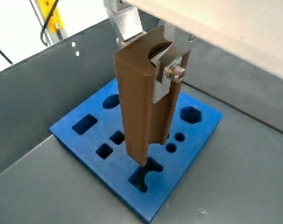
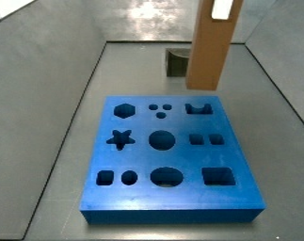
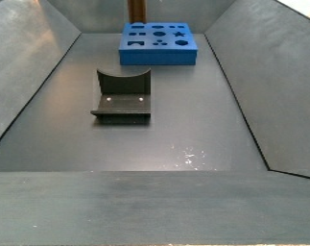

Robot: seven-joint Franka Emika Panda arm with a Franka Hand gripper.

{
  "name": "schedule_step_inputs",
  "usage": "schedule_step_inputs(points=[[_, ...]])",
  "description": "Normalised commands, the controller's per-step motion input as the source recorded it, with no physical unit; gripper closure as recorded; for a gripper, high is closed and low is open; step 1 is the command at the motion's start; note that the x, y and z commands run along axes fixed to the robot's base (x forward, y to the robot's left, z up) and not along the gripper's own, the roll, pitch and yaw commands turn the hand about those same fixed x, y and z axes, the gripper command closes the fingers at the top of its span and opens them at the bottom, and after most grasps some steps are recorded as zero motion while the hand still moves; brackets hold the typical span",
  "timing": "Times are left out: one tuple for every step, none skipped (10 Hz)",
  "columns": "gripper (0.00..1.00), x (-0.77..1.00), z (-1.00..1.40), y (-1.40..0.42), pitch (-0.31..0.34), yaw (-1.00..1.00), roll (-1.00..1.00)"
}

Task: Pick up the arch object. Move up. Move to above the board. Insert the arch object.
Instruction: Insert the arch object.

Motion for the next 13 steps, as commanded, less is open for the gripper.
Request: schedule_step_inputs(points=[[1.00,0.34,-0.35,0.00,0.027,0.00,0.00],[1.00,0.17,-0.43,0.00,0.009,0.06,0.02],[1.00,0.02,-0.41,0.00,0.009,0.03,0.03],[1.00,0.00,-0.07,0.00,0.000,0.00,0.00],[1.00,0.00,-0.03,0.00,0.000,0.00,0.00],[1.00,-0.12,-0.22,0.02,0.000,0.00,0.00],[1.00,-0.15,-0.25,0.04,0.000,0.00,0.01],[1.00,-0.07,-0.17,0.05,0.000,0.00,0.00],[1.00,0.00,-0.10,0.04,0.000,0.00,0.00],[1.00,0.00,-0.07,0.01,0.000,0.00,0.00],[1.00,0.06,-0.07,0.00,0.000,0.00,0.00],[1.00,0.09,-0.08,0.00,0.000,0.00,0.00],[1.00,0.15,-0.09,0.00,0.000,0.00,0.00]])
